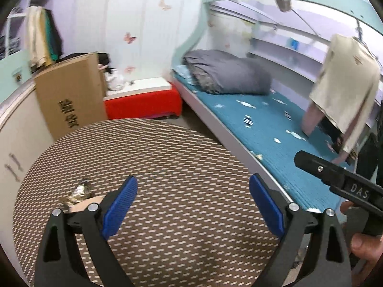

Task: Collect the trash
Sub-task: 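Move both open tools back over the polka-dot table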

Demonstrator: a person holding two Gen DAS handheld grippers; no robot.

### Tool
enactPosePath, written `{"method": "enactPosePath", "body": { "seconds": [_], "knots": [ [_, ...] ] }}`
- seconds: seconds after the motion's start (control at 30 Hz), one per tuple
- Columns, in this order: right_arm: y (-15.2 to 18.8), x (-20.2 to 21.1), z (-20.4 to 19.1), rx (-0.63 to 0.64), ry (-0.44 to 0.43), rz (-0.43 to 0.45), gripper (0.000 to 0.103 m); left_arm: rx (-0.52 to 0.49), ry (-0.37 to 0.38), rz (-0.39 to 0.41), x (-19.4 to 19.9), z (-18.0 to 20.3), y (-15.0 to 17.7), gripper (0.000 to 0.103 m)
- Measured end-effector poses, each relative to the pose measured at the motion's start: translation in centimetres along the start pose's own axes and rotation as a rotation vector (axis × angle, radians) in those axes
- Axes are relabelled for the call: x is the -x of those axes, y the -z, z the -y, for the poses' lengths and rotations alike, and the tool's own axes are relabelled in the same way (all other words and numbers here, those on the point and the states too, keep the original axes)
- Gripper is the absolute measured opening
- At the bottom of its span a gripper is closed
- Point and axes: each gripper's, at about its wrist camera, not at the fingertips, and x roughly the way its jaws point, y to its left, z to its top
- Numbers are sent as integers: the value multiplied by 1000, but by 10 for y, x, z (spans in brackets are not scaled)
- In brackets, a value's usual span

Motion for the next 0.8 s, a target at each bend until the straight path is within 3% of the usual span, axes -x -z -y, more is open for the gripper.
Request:
{"method": "enactPosePath", "body": {
  "seconds": [0.5, 0.8],
  "knots": [
    [36, -59, -151, 262, -189, -158, 97, 169, -242, 11, 47, -149, 42, 92],
    [75, -111, -214, 396, -228, -284, 97, 250, -329, -24, 52, -201, 74, 92]
  ]
}}
